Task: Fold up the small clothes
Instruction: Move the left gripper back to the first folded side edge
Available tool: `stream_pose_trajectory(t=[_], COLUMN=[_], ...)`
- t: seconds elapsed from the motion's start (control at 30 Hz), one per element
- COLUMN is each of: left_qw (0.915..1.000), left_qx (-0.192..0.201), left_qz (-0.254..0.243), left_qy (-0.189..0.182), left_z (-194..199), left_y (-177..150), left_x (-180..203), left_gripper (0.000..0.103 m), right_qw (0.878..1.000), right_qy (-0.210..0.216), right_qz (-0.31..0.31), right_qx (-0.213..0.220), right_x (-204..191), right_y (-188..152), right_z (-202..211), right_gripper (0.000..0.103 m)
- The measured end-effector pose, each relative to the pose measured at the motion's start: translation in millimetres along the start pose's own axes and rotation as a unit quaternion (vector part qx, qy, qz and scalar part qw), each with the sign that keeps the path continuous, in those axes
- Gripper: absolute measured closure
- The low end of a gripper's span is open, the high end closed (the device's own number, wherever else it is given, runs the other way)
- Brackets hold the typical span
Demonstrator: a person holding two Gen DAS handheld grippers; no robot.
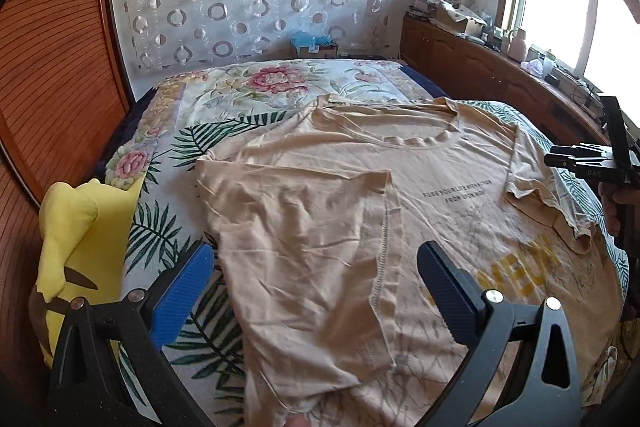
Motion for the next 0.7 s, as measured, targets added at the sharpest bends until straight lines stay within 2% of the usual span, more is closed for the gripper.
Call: stream_pose_trajectory(t=[0.33,0.5,0.6,0.67,0.7], left_qw=[0.999,0.9981,0.9976,0.9969,0.9967], left_qx=[-0.031,-0.047,-0.058,-0.064,-0.065], left_qz=[0.019,0.025,0.028,0.038,0.045], left_qy=[0.026,0.029,0.025,0.025,0.022], left_z=[-52,-78,-91,-99,-101], left_y=[25,30,33,34,35], left_x=[-50,-68,-75,-83,-87], left_gripper=[0.003,0.003,0.009,0.019,0.02], right_qw=[0.999,0.999,0.999,0.999,0.999], right_qy=[-0.021,-0.034,-0.033,-0.037,-0.038], right_qz=[-0.023,-0.013,-0.014,-0.011,-0.011], right_qx=[-0.023,-0.009,-0.008,-0.008,-0.009], right_x=[19,12,10,9,10], right_y=[20,19,17,16,16], right_z=[-44,-40,-38,-38,-38], right_gripper=[0.05,0.05,0.05,0.049,0.049])
Point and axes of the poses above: each gripper's, at about its wrist camera, not at the fingertips, and z roughly against the way its jaws point, x to its right, y to its top, the point moved 4 cm from there along -z, roughly the way its jaws point, and after that the axes turned 5 degrees about x, right-handed, at the moved point
